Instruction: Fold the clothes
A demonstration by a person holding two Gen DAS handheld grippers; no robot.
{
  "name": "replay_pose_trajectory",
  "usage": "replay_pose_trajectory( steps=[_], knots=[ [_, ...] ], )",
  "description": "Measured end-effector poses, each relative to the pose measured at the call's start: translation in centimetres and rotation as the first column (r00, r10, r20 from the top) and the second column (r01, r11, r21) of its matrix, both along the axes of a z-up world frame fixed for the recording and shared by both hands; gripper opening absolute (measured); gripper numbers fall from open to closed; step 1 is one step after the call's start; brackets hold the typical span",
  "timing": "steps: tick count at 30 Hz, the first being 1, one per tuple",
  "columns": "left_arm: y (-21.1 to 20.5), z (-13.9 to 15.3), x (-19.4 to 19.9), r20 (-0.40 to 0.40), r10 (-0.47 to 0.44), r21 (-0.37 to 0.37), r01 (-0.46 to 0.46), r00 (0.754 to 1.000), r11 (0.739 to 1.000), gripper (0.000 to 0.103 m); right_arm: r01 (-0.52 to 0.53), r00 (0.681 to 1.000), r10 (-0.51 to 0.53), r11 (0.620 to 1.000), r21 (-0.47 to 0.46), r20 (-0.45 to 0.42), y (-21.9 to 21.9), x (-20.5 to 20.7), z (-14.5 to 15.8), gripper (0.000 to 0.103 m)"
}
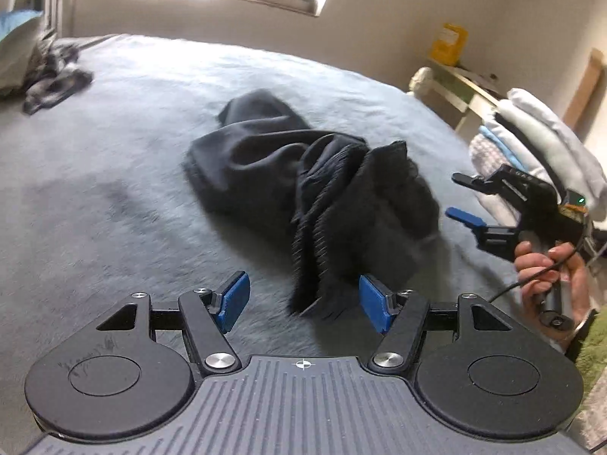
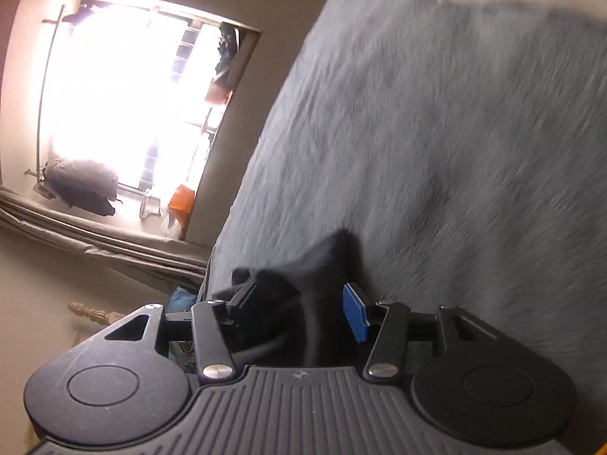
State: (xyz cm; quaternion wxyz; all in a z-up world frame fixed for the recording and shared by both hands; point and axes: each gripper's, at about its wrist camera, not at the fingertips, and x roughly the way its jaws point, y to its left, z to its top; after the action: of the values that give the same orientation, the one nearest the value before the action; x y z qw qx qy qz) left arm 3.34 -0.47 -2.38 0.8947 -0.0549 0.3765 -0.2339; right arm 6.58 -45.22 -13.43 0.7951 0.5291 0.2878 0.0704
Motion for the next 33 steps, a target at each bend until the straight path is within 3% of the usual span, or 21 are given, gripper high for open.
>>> replay_pose_trajectory(
  steps=[3,5,6,8,11,14,18,22,25,28,33],
  knots=[
    [-1.2,-0.3,0.8,0.041,0.007,0.049,-0.009,0.999,0.999,0.064,-0.016,0.999,0.017,1.0,-0.018,0.03,0.3,-0.8,1.6,0.053],
    [-1.8,-0.7,1.5,0.045,0.008,0.064,-0.011,0.999,0.998,0.058,-0.067,0.997,0.067,0.998,-0.019,0.027,1.6,0.0,2.9,0.054],
    [-2.0,-0.9,1.8,0.037,0.005,0.071,-0.008,0.999,0.997,0.053,-0.096,0.995,0.097,0.995,-0.028,0.025,2.5,0.5,3.6,0.056],
    [-2.6,-1.3,2.0,0.025,-0.002,0.081,0.0,1.0,0.997,0.026,-0.151,0.988,0.152,0.987,-0.051,0.011,4.5,1.7,5.1,0.058],
    [-3.4,-1.1,1.0,0.064,-0.044,0.102,0.037,0.997,0.994,0.009,-0.218,0.976,0.216,0.973,-0.07,-0.031,7.1,3.9,6.4,0.058],
    [-4.3,-0.5,-1.0,0.13,-0.133,0.128,0.117,0.982,0.985,0.006,-0.26,0.964,0.253,0.96,-0.101,-0.079,8.9,4.7,7.1,0.058],
    [-6.0,-0.2,-4.3,0.209,-0.307,0.218,0.262,0.929,0.94,0.006,-0.271,0.956,0.255,0.957,-0.102,-0.147,9.6,4.5,6.9,0.058],
    [-7.0,-1.0,-6.5,0.218,-0.422,0.274,0.36,0.88,0.892,0.006,-0.26,0.953,0.236,0.959,-0.115,-0.188,9.1,3.2,6.8,0.058],
    [-7.6,-1.5,-7.4,0.23,-0.462,0.32,0.382,0.856,0.867,0.006,-0.245,0.953,0.201,0.952,-0.184,-0.225,9.3,4.1,7.3,0.058],
    [-7.8,-1.9,-7.6,0.241,-0.47,0.341,0.379,0.849,0.86,0.006,-0.289,0.944,0.221,0.914,-0.286,-0.246,11.0,6.0,8.5,0.059],
    [-7.8,-2.1,-8.1,0.254,-0.476,0.36,0.374,0.842,0.854,0.006,-0.377,0.916,0.245,0.794,-0.477,-0.317,14.6,7.3,9.2,0.059]
  ],
)
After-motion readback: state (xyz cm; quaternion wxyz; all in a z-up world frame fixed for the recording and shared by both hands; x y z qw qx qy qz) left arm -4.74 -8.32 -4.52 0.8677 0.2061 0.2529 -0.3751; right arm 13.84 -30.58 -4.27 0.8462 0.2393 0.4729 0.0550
